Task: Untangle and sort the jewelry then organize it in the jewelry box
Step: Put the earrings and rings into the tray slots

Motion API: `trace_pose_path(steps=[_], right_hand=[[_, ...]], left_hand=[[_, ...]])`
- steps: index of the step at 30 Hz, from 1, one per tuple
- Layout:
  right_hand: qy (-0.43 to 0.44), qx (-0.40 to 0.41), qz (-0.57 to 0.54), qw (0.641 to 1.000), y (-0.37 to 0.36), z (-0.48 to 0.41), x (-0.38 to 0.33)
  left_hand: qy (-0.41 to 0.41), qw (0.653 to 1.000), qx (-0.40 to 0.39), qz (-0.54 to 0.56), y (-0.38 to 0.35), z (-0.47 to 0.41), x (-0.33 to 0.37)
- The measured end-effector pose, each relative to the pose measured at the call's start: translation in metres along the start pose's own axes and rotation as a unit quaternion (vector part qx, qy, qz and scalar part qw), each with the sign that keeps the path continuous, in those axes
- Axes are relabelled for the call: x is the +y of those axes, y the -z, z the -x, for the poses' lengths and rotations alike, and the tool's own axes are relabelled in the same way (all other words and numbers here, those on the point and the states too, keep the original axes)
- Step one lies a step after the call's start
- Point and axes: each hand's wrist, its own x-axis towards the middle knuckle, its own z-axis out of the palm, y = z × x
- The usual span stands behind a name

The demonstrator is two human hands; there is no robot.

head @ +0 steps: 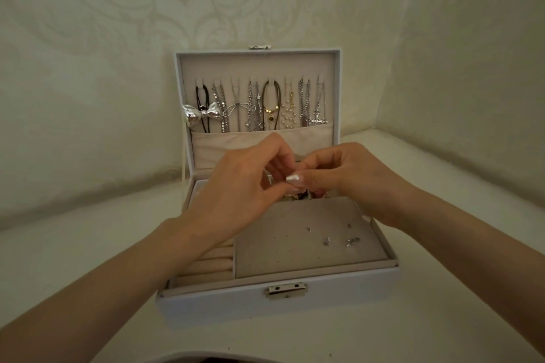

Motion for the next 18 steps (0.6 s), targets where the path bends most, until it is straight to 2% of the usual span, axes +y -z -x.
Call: trace_pose_path(steps=[5, 8, 11, 18], right_hand=[[0.008, 0.058, 0.019, 0.998, -0.005, 0.004, 0.005], [0.038, 0.017, 0.037, 0.998, 0.002, 0.009, 0.002], [0.031, -0.041, 0.057, 0.997, 0.006, 0.011, 0.003], [0.01, -0.079, 0.081, 0.994, -0.009, 0.003, 0.007]], left_hand=[[0.049, 0.999, 0.007, 0.015, -0.005, 0.004, 0.002], [0.092, 0.995, 0.004, 0.035, 0.002, 0.005, -0.001], [0.106, 0.994, -0.018, 0.033, 0.01, 0.007, -0.005], [0.134, 0.991, -0.003, 0.007, 0.009, 0.02, -0.013]])
